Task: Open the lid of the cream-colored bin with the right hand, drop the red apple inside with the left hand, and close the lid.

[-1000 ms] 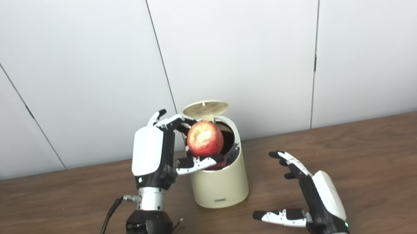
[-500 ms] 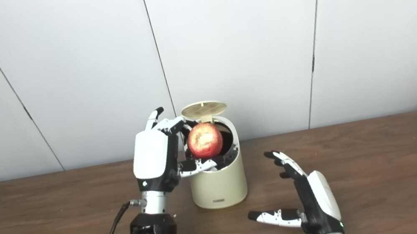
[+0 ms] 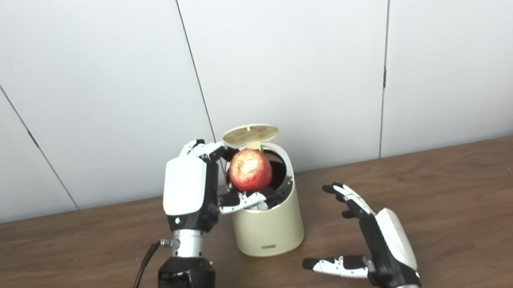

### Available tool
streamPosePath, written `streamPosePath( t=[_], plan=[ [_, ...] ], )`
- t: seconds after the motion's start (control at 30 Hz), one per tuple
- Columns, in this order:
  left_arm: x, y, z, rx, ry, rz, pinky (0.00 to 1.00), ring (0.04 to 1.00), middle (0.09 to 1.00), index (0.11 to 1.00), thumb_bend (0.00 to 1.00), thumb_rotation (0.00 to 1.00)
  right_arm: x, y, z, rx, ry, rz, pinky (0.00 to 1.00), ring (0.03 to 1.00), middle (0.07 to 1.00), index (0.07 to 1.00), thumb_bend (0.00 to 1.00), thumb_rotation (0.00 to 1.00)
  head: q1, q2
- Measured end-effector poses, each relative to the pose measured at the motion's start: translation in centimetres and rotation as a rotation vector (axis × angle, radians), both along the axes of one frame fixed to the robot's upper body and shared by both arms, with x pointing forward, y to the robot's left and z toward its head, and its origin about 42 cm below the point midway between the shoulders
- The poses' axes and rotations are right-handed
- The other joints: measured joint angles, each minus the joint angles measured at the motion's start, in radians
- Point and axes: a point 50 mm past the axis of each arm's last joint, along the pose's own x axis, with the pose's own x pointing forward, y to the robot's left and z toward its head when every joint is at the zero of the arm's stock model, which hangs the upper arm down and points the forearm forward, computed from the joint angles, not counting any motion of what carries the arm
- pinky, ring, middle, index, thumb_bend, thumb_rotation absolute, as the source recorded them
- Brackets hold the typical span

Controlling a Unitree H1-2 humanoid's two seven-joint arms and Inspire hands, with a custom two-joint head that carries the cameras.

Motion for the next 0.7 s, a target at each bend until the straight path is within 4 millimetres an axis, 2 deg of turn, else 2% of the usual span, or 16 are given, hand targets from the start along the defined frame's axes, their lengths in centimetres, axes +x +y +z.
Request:
streamPosePath(
  t=[0.07,0.13,0.37,0.7],
  plan=[
    [-0.03,-0.06,0.14,0.004,0.005,-0.004,0.76,0.676,0.708,0.67,0.78,0.16,-0.01,0.09,0.02,0.004,0.0,0.0,0.72,0.848,0.909,0.819,0.75,0.17,0.0,0.0],
    [-0.06,-0.15,0.12,0.01,0.011,-0.011,0.76,0.68,0.714,0.686,0.81,0.17,-0.02,0.14,0.06,0.005,-0.001,0.001,0.71,0.846,0.912,0.822,0.75,0.18,0.0,0.0],
    [-0.18,-0.21,0.29,0.01,0.015,-0.007,0.8,0.691,0.713,0.692,0.81,0.18,-0.01,0.1,0.05,0.018,0.0,0.002,0.73,0.859,0.92,0.817,0.74,0.17,0.005,0.003],
    [-0.42,-0.34,0.61,0.007,0.008,-0.014,0.8,0.693,0.708,0.69,0.8,0.2,-0.02,0.16,0.05,0.013,0.0,0.004,0.71,0.852,0.919,0.823,0.75,0.23,0.005,0.003]
  ],
)
